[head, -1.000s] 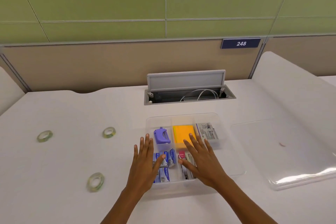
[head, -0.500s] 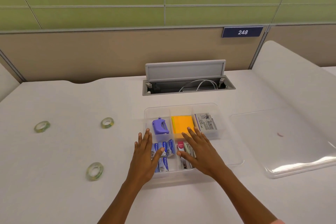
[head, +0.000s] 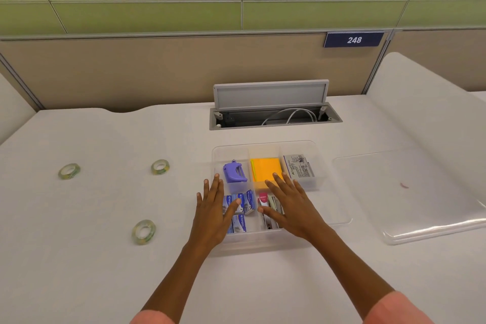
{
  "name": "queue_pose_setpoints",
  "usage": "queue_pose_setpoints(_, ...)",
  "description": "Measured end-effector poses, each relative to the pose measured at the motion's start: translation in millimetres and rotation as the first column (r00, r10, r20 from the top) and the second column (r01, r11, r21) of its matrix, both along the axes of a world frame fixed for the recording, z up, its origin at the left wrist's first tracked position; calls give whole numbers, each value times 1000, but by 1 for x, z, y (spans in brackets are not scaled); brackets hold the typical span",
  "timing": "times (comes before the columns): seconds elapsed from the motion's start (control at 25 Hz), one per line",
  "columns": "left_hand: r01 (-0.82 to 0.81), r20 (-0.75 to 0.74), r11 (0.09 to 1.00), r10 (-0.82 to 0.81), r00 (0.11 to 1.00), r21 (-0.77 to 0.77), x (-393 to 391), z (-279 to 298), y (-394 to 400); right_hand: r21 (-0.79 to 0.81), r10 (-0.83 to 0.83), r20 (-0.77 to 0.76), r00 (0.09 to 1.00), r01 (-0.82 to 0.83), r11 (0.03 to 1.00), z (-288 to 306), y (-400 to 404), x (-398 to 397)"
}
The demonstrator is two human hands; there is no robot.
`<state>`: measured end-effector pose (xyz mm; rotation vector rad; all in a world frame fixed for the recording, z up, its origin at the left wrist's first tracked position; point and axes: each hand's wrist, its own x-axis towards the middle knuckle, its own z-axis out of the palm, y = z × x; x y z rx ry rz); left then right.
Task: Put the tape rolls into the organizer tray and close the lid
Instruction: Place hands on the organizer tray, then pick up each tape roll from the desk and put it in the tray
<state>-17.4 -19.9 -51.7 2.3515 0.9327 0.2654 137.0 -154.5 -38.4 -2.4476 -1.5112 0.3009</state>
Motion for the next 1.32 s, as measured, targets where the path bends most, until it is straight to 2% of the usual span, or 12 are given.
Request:
queue_pose_setpoints(0.12, -2, 56, 1000, 1, 998, 19, -6, 7, 0, 4, 12, 31, 999, -12, 1000, 2, -1, 1)
queue_pose_setpoints(0.32, -128, 240, 991, 136, 961, -46, -48, 2, 14, 106, 77, -10, 997, -76, 991, 15, 11, -17)
queue_pose_setpoints(0.64, -393, 219, 919, 387, 896, -18, -153, -26, 57, 355, 284, -58, 957, -246, 902, 27, 80, -118)
queue_pose_setpoints(0.76, -460, 184, 888, 455, 871, -14, -172, -33, 63, 319, 357, -120, 926, -305, 897, 14, 104, -151)
queue_pose_setpoints(0.88, -475, 144, 880, 471, 870, -8, -181, -38, 65, 195, 376, -170, 911, -343, 919, -3, 120, -170)
queue_pose_setpoints(1.12, -429, 24, 877, 435, 900, 217, -181, -46, 64, 78, 377, -148, 914, -369, 926, -25, 131, -180)
queue_pose_setpoints(1.32, -424, -9, 869, 441, 898, 254, -181, -51, 64, 86, 350, -45, 936, -345, 935, -27, 134, -186)
